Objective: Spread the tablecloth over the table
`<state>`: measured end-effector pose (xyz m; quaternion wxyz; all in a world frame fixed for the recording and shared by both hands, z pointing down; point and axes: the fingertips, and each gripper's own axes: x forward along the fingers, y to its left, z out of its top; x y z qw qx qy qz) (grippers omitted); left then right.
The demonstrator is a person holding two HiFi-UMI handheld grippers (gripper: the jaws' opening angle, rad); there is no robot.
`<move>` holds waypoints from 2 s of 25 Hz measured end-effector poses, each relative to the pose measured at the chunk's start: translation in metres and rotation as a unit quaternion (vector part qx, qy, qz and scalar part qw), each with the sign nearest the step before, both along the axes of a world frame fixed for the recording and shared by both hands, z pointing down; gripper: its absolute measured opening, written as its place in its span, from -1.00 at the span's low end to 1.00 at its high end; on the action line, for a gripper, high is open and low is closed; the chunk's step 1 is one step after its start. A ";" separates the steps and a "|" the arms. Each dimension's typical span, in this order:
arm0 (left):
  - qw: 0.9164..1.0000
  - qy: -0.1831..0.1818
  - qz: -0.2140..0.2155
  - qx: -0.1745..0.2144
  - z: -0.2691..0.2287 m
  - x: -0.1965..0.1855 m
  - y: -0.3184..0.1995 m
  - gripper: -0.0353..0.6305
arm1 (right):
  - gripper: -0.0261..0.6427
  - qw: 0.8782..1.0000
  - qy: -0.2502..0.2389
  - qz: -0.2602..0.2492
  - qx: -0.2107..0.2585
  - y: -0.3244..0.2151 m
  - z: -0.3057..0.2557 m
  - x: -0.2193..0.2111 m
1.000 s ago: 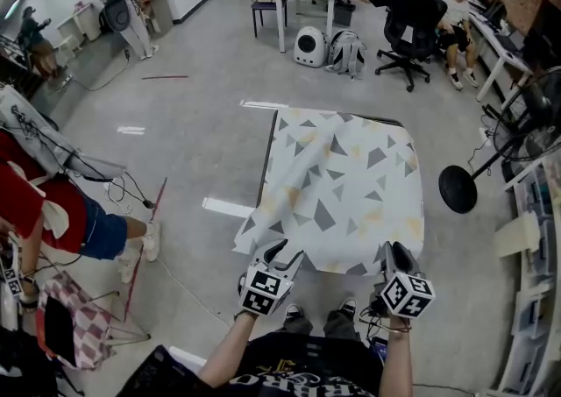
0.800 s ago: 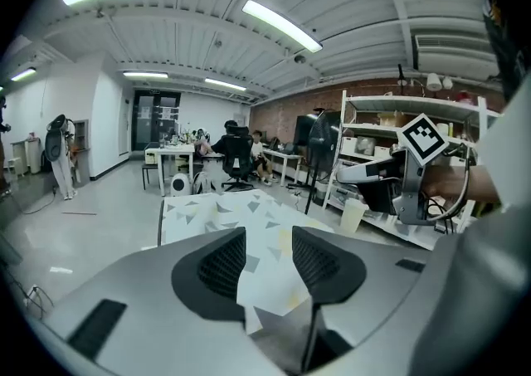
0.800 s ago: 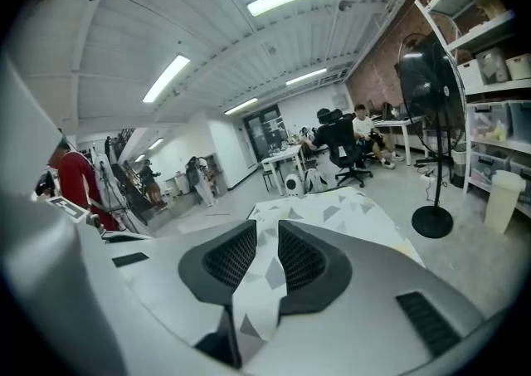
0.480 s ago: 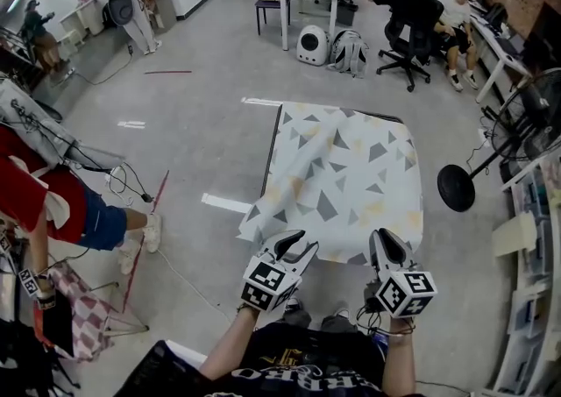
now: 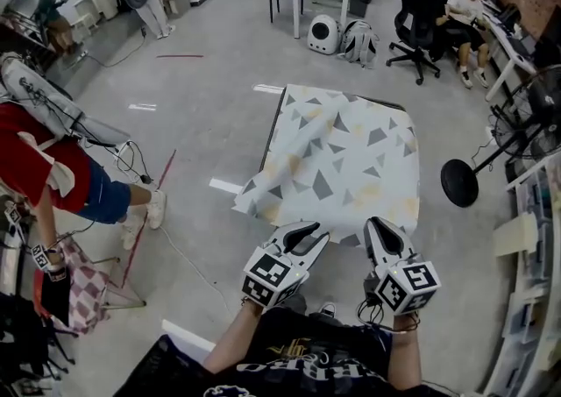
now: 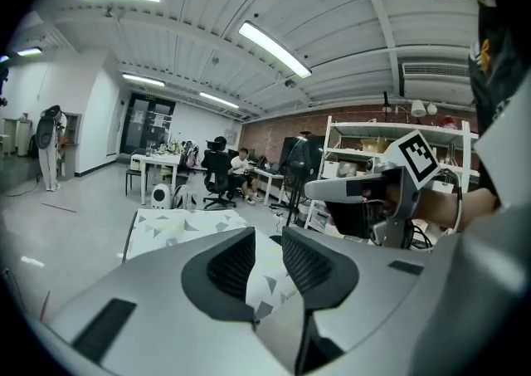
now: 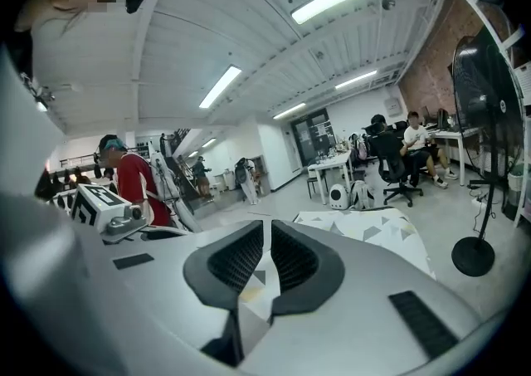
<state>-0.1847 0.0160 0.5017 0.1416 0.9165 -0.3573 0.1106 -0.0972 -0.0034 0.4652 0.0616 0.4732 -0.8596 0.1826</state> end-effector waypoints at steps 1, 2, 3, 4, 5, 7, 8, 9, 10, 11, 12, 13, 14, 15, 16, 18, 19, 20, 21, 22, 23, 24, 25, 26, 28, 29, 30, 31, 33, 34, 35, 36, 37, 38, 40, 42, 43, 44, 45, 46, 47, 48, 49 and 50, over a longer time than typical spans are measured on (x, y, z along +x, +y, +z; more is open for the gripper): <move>1.000 0.004 0.001 0.000 -0.002 0.008 0.006 -0.57 | -0.81 1.000 -0.002 -0.006 0.000 0.007 -0.002 0.006; 1.000 0.006 0.002 0.000 -0.004 0.016 0.013 -0.59 | -0.81 1.000 -0.008 -0.010 -0.002 0.014 -0.003 0.012; 1.000 0.006 0.003 0.001 -0.005 0.023 0.020 -0.60 | -0.82 1.000 -0.015 -0.013 -0.005 0.021 -0.002 0.019; 1.000 0.005 0.004 0.002 -0.005 0.031 0.027 -0.63 | -0.82 1.000 -0.022 -0.017 -0.008 0.028 -0.001 0.025; 1.000 0.004 0.005 0.004 -0.006 0.037 0.033 -0.65 | -0.83 0.999 -0.026 -0.023 -0.009 0.034 -0.001 0.030; 1.000 0.003 0.003 0.007 -0.009 0.049 0.047 -0.68 | -0.84 0.999 -0.028 -0.033 -0.007 0.047 -0.001 0.037; 1.000 0.003 0.003 0.008 -0.011 0.055 0.053 -0.70 | -0.85 0.999 -0.025 -0.038 -0.005 0.053 -0.001 0.040; 1.000 0.003 0.002 0.009 -0.012 0.060 0.059 -0.71 | -0.86 0.999 -0.023 -0.042 -0.003 0.059 -0.002 0.043; 1.000 0.003 0.002 0.010 -0.014 0.065 0.064 -0.72 | -0.86 0.999 -0.021 -0.047 -0.001 0.064 -0.002 0.045; 1.000 0.002 0.001 0.012 -0.015 0.069 0.070 -0.73 | -0.87 0.998 -0.022 -0.052 0.001 0.070 -0.003 0.048; 1.000 0.002 0.001 0.014 -0.017 0.074 0.075 -0.75 | -0.87 0.998 -0.023 -0.056 0.003 0.075 -0.003 0.050; 1.000 0.003 0.000 0.016 -0.019 0.079 0.079 -0.76 | -0.88 0.998 -0.023 -0.059 0.004 0.080 -0.003 0.054; 1.000 0.004 0.000 0.018 -0.021 0.083 0.084 -0.76 | -0.88 0.998 -0.023 -0.061 0.005 0.083 -0.003 0.059; 1.000 0.004 0.000 0.020 -0.022 0.087 0.088 -0.77 | -0.88 0.998 -0.022 -0.063 0.006 0.087 -0.002 0.063; 1.000 0.004 0.000 0.021 -0.024 0.091 0.092 -0.78 | -0.88 0.997 -0.023 -0.066 0.008 0.091 -0.001 0.066; 1.000 0.003 0.000 0.021 -0.025 0.096 0.101 -0.79 | -0.88 0.996 -0.031 -0.080 0.018 0.098 0.000 0.068; 1.000 0.003 0.000 0.020 -0.025 0.098 0.105 -0.80 | -0.88 0.996 -0.035 -0.085 0.023 0.102 0.000 0.069; 1.000 0.003 0.001 0.019 -0.025 0.100 0.109 -0.81 | -0.88 0.995 -0.036 -0.087 0.025 0.106 0.000 0.071; 1.000 0.003 0.001 0.018 -0.024 0.103 0.113 -0.82 | -0.88 0.995 -0.035 -0.086 0.024 0.110 0.000 0.074; 1.000 0.004 0.002 0.018 -0.024 0.105 0.116 -0.82 | -0.88 0.996 -0.032 -0.082 0.021 0.112 0.000 0.078; 1.000 0.003 0.003 0.018 -0.023 0.108 0.119 -0.82 | -0.88 0.997 -0.028 -0.076 0.017 0.114 0.000 0.082; 1.000 0.003 0.004 0.019 -0.023 0.110 0.121 -0.82 | -0.88 0.997 -0.022 -0.071 0.015 0.114 0.000 0.086; 1.000 0.002 0.005 0.020 -0.023 0.112 0.123 -0.82 | -0.88 0.997 -0.019 -0.068 0.015 0.114 0.000 0.090; 1.000 0.002 0.006 0.020 -0.023 0.113 0.125 -0.83 | -0.88 0.997 -0.020 -0.066 0.015 0.114 0.000 0.094; 1.000 0.002 0.008 0.021 -0.024 0.115 0.128 -0.83 | -0.88 0.998 -0.025 -0.062 0.015 0.113 -0.001 0.100; 1.000 0.001 0.009 0.021 -0.025 0.116 0.129 -0.83 | -0.88 0.998 -0.026 -0.061 0.015 0.113 -0.002 0.103; 1.000 0.001 0.009 0.021 -0.025 0.116 0.129 -0.83 | -0.88 0.998 -0.027 -0.059 0.016 0.113 -0.003 0.105; 1.000 0.002 0.010 0.021 -0.025 0.117 0.129 -0.83 | -0.88 0.998 -0.030 -0.058 0.016 0.113 -0.004 0.106; 1.000 0.003 0.011 0.021 -0.026 0.117 0.129 -0.83 | -0.88 0.998 -0.033 -0.056 0.018 0.113 -0.004 0.109; 1.000 0.002 0.012 0.021 -0.026 0.118 0.129 -0.83 | -0.88 0.998 -0.031 -0.054 0.017 0.113 -0.004 0.111; 1.000 0.002 0.014 0.022 -0.026 0.118 0.129 -0.83 | -0.88 0.998 -0.029 -0.052 0.016 0.113 -0.003 0.112; 1.000 0.001 0.015 0.023 -0.027 0.118 0.129 -0.83 | -0.88 0.998 -0.027 -0.050 0.016 0.113 -0.003 0.114; 1.000 0.001 0.016 0.023 -0.028 0.118 0.129 -0.83 | -0.88 0.998 -0.026 -0.048 0.016 0.113 -0.004 0.115; 1.000 0.002 0.017 0.023 -0.028 0.118 0.129 -0.83 | -0.88 0.998 -0.025 -0.047 0.016 0.112 -0.005 0.115; 1.000 0.001 0.019 0.020 -0.027 0.117 0.128 -0.83 | -0.88 0.998 -0.027 -0.047 0.014 0.112 -0.007 0.113; 1.000 -0.002 0.021 0.018 -0.026 0.118 0.127 -0.83 | -0.88 0.998 -0.029 -0.045 0.012 0.111 -0.007 0.114; 1.000 -0.003 0.022 0.018 -0.025 0.119 0.126 -0.83 | -0.88 0.999 -0.031 -0.044 0.012 0.111 -0.006 0.114; 1.000 -0.003 0.023 0.017 -0.025 0.120 0.127 -0.83 | -0.88 0.999 -0.031 -0.042 0.011 0.111 -0.006 0.115; 1.000 -0.004 0.024 0.017 -0.024 0.121 0.127 -0.83 | -0.88 0.999 -0.030 -0.042 0.010 0.111 -0.004 0.115; 1.000 -0.004 0.024 0.016 -0.023 0.121 0.127 -0.83 | -0.88 0.999 -0.028 -0.043 0.009 0.111 -0.003 0.115; 1.000 -0.005 0.025 0.015 -0.023 0.121 0.128 -0.83 | -0.88 0.999 -0.025 -0.044 0.008 0.111 -0.003 0.114; 1.000 -0.006 0.025 0.014 -0.022 0.120 0.128 -0.83 | -0.88 0.999 -0.023 -0.046 0.008 0.111 -0.003 0.112; 1.000 -0.006 0.024 0.014 -0.022 0.120 0.129 -0.83 | -0.88 0.999 -0.022 -0.048 0.008 0.111 -0.004 0.111; 1.000 -0.006 0.024 0.013 -0.022 0.120 0.129 -0.83 | -0.88 0.999 -0.021 -0.049 0.007 0.112 -0.004 0.110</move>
